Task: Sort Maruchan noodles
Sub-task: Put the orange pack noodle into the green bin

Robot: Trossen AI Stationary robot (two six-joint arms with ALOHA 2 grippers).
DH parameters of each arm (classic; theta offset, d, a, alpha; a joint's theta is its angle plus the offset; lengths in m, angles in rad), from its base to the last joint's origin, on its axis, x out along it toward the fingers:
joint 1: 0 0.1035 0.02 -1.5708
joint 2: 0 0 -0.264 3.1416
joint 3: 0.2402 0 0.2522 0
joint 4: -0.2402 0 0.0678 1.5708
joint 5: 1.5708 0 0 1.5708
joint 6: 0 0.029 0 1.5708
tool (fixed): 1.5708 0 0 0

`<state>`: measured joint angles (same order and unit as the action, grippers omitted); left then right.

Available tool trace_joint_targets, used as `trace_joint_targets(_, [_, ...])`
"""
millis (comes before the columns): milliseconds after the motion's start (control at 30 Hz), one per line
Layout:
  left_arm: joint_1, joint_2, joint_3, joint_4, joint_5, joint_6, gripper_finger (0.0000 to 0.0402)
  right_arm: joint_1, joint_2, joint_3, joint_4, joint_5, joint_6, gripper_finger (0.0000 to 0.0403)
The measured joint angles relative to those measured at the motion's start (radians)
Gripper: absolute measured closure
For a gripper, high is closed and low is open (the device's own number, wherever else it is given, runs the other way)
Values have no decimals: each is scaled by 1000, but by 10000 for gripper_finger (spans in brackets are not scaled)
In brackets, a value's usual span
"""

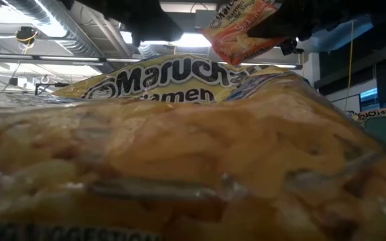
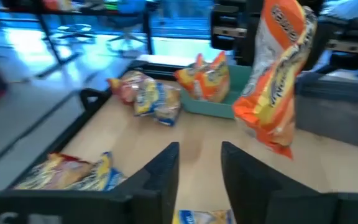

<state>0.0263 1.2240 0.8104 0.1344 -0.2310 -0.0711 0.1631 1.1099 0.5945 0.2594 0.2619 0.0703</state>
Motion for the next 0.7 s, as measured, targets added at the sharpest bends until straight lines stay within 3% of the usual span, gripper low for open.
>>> trace_joint_targets(100, [38, 31, 1, 38, 105, -6, 246, 0, 8, 0, 40, 0, 1, 323])
trace_joint_targets(367, [38, 132, 0, 101, 255, -80, 157, 0, 56, 0, 121, -4, -3, 327])
trace_joint_targets(567, [-4, 165, 0, 170, 369, -110, 131, 0, 141, 0, 231, -52, -22, 320])
trace_joint_targets(700, [-31, 164, 0, 208, 331, -102, 131, 1, 212, 0, 366, -82, -24, 327])
